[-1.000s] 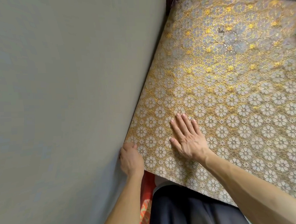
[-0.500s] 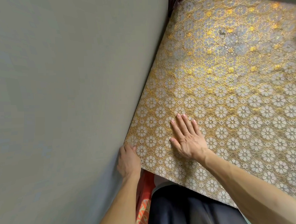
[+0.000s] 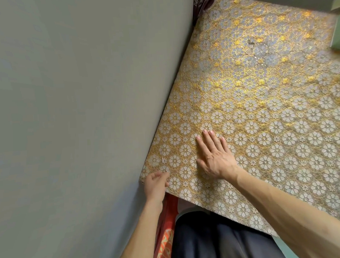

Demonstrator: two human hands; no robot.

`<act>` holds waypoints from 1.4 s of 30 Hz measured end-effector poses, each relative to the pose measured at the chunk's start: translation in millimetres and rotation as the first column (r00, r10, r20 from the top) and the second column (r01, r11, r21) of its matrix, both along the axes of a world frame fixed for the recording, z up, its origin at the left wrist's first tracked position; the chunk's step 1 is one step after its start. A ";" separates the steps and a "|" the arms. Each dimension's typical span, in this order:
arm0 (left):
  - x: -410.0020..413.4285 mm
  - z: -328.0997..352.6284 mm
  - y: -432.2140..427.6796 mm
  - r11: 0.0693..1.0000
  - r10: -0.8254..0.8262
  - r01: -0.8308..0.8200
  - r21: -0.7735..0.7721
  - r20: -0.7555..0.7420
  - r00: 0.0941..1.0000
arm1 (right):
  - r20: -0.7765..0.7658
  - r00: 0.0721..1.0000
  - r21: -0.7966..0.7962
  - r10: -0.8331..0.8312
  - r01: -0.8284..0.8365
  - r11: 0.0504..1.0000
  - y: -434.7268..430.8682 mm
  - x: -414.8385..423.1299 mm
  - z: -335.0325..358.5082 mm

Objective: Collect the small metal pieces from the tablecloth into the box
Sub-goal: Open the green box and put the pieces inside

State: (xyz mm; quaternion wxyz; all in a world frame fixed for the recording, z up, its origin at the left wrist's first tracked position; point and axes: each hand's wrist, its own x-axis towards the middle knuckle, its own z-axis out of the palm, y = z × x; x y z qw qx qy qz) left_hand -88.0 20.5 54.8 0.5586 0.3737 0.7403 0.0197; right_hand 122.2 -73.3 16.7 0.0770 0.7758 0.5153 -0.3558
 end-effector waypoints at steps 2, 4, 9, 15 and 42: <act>-0.7 4.0 -1.6 0.971 0.172 -0.149 -0.186 0.119 0.978 | -0.042 0.999 -0.005 -0.031 0.031 1.000 4.5 -0.1 14.3; -1.6 5.0 -5.0 0.940 0.217 -0.158 -0.303 0.170 0.961 | -0.130 0.976 0.037 -0.173 0.179 0.983 4.3 -3.0 27.1; 3.7 5.7 -23.1 0.931 0.146 -0.054 -0.361 0.232 0.962 | -0.568 0.472 -0.260 -0.674 0.674 0.691 -20.3 -19.8 46.8; 12.9 9.2 -47.0 0.933 0.037 0.084 -0.351 0.326 0.945 | -0.584 -0.071 -0.651 -0.809 0.636 0.415 -60.2 -42.7 47.4; 64.4 62.9 -163.5 0.860 0.282 -0.012 -0.511 0.455 0.845 | -0.719 0.154 -0.310 -0.678 0.802 0.511 -174.9 -10.0 112.3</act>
